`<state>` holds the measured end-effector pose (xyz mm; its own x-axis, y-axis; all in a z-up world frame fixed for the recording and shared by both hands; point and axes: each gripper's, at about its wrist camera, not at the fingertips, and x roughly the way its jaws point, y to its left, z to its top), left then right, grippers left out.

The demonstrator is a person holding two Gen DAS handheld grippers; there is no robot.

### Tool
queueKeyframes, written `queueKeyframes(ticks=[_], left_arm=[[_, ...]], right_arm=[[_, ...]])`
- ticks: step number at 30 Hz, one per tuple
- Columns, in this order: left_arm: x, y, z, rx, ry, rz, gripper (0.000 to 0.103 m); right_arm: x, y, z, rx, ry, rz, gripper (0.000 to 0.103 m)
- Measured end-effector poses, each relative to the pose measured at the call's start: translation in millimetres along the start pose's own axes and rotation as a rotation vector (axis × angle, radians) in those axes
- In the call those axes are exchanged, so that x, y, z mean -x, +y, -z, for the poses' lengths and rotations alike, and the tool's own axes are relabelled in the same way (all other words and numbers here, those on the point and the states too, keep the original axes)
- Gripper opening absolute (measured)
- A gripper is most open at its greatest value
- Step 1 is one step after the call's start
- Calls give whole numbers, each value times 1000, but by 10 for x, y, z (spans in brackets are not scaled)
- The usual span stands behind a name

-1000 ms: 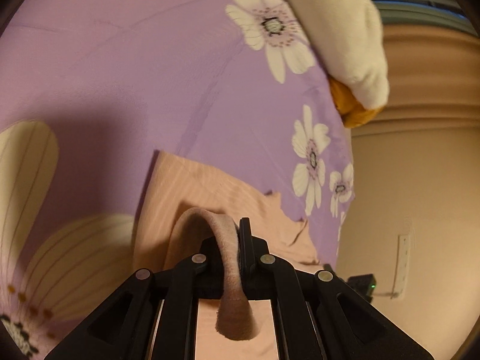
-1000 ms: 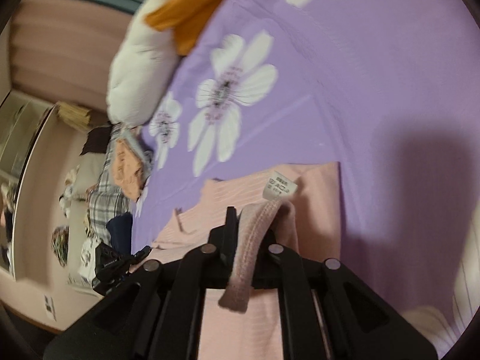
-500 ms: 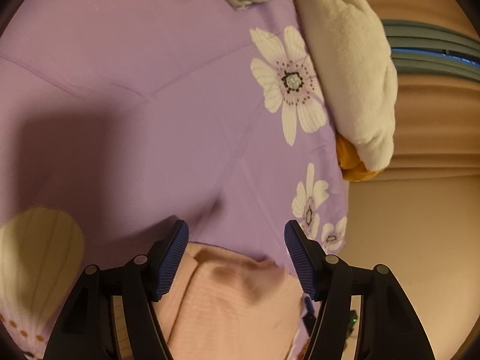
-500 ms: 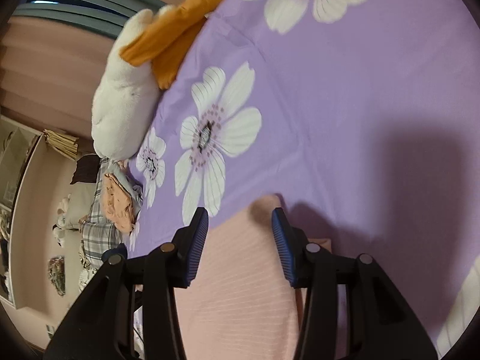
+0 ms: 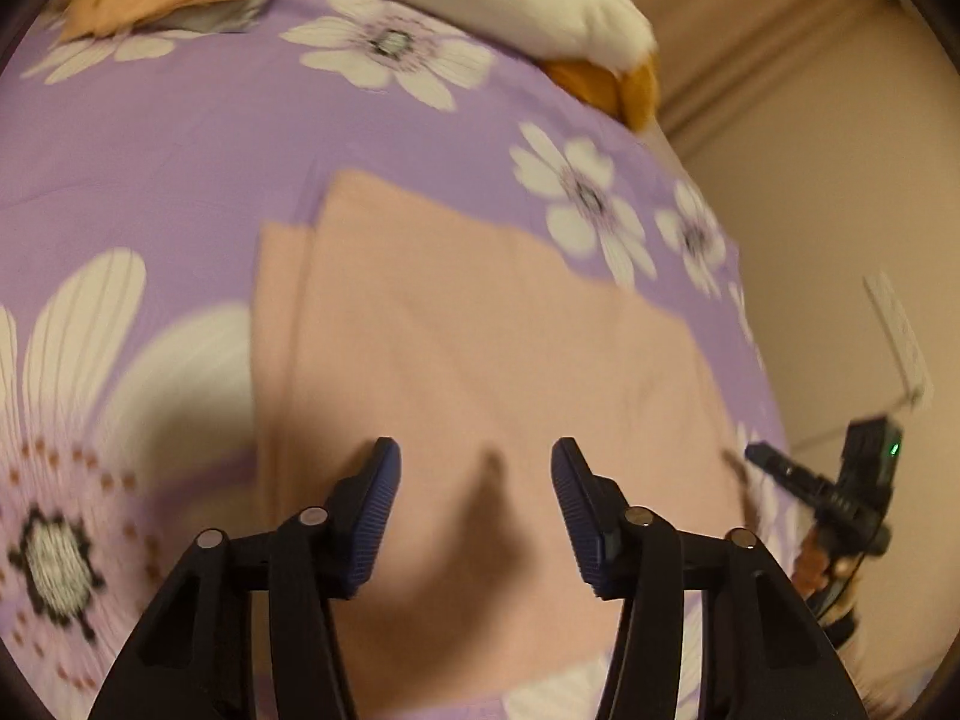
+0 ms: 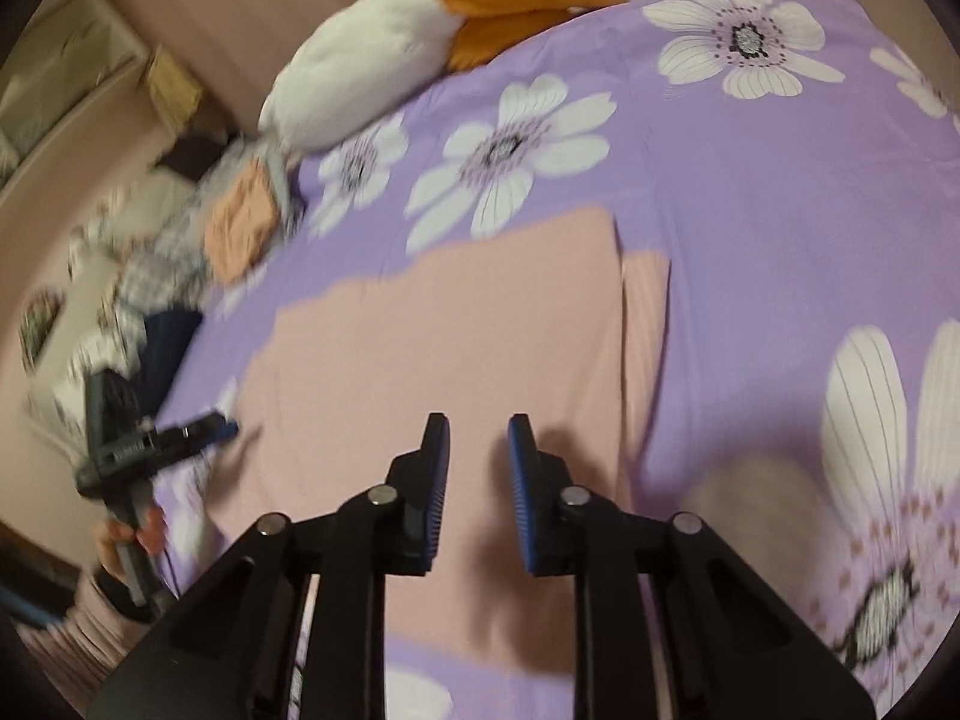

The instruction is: Fold small clothes

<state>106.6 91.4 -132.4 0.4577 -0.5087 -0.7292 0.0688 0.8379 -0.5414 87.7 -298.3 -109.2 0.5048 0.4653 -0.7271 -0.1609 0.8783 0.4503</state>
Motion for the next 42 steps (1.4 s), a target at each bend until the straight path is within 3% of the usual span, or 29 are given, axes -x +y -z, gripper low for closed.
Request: queueKeyframes(ticks=[3, 6, 11, 14, 16, 20, 26, 30, 37, 42], left_arm=[[-61, 2, 197, -13, 29, -34, 52], [7, 68, 370, 8, 22, -11, 52], [241, 164, 592, 55, 19, 31, 52], [409, 176, 646, 84, -13, 38, 52], [497, 221, 648, 102, -38, 38, 62], [463, 374, 542, 159, -60, 15, 67], [158, 534, 283, 250, -51, 125, 67], [0, 509, 117, 251, -47, 165, 67], [-237, 460, -185, 230, -25, 196, 67], [-333, 438, -326, 216, -3, 189, 67]], right_arm=[[-25, -66, 221, 8, 49, 72, 19], [-95, -172, 431, 16, 103, 162, 13], [31, -249, 512, 5, 89, 143, 12], [143, -159, 478, 7, 72, 130, 21], [212, -84, 438, 13, 40, 94, 28], [225, 114, 449, 22, 22, 37, 32], [-127, 363, 361, 21, 54, -52, 33], [-413, 565, 249, 52, 83, -81, 33], [-944, 865, -192, 94, 89, -94, 33], [-1312, 958, -562, 80, 84, -53, 30]])
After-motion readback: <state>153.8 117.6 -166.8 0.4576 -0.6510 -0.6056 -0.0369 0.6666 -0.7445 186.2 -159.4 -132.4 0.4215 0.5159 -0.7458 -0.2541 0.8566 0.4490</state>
